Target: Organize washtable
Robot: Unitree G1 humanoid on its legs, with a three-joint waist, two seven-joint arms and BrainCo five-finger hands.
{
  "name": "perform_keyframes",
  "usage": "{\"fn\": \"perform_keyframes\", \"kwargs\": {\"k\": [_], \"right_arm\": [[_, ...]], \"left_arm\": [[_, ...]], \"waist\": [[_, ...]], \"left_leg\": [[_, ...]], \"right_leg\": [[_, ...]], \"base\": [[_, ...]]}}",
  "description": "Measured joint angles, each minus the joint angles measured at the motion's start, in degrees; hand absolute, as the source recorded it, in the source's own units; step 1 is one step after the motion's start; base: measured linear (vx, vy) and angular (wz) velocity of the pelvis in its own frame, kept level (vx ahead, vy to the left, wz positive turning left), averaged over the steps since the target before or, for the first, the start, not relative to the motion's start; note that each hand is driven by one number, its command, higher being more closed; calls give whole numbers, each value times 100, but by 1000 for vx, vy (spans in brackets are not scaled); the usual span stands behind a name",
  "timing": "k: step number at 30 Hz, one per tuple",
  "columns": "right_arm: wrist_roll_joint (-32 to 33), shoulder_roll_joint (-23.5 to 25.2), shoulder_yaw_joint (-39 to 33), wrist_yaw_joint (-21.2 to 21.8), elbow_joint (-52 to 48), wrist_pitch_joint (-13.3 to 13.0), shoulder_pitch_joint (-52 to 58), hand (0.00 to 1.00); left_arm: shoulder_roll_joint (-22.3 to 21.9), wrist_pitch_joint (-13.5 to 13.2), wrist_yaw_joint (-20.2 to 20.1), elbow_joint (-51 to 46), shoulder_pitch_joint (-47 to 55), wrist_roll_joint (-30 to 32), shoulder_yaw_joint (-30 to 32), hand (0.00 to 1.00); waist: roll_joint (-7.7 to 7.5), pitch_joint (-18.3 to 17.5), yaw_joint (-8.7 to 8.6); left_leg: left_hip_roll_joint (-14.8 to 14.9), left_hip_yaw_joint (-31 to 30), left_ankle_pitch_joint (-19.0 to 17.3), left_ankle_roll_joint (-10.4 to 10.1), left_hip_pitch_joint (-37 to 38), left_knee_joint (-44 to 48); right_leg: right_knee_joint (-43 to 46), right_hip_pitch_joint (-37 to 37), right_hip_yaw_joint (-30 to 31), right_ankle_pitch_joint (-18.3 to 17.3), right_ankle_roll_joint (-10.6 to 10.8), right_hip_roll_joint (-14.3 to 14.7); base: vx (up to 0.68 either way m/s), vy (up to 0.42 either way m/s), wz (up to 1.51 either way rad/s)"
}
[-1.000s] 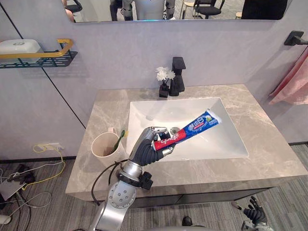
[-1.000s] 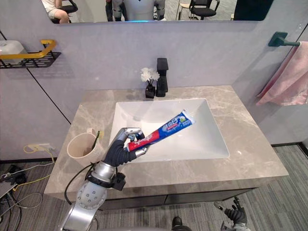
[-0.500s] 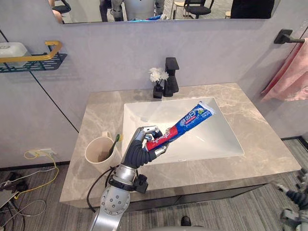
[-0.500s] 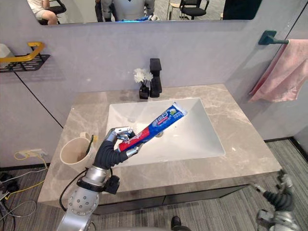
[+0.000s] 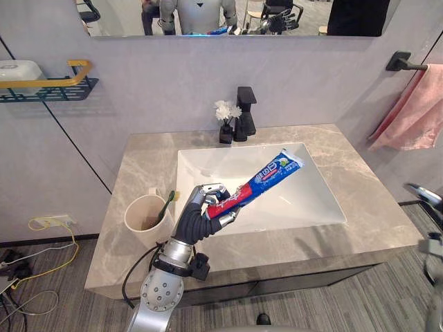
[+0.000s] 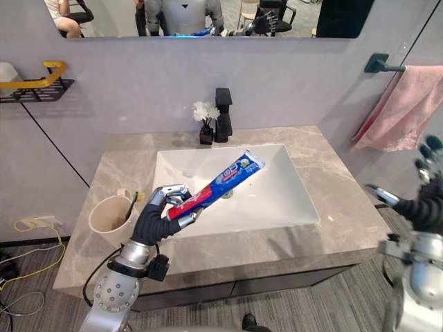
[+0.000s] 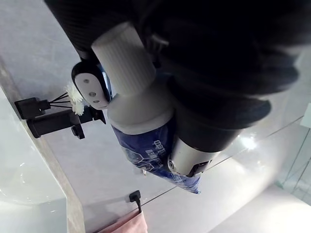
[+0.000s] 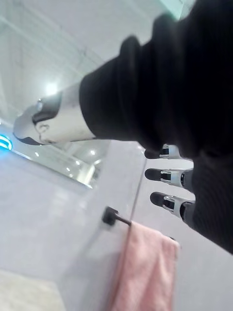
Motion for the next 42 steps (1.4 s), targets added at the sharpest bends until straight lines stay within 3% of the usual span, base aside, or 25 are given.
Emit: {"fn": "perform_keyframes", "kwargs": {"k": [4,17,27,42], "right_arm": [[480,42,1037,263,58,24,-162,0],[1443,936,2568,701,262,279,-166,0],[1810,1033,3191,1061,440,513,-95,0],[1810,1011,3642,1461,544,745,74,0]], "left_arm": [[-1,-1,4,-43,-213,-87,-287,100],[-1,2,28,-43,-323,-89,-638,100],[-2,2,175,-42,-327,-173,-642,100],[-35,6,295,-43,-411,-534,-203,100]], "waist": [[15,-8,60],[-11,9,73],[-71,43,76],[-175,107,105]], "left_leg": [[-40,-242,44,42,-19,4],[-147,-451,180,94,14,-106],[-150,-503,207,92,11,-131],[-154,-546,263,94,55,-253]], "right_leg": [[-5,103,-236,-1,1,-60],[-19,201,-447,-15,19,-178],[-39,227,-508,-15,19,-184],[-124,276,-566,-15,19,-179]], "base": [[-22,-24,30],[-29,-16,10],[-20,-13,2],[-3,-8,2]]}}
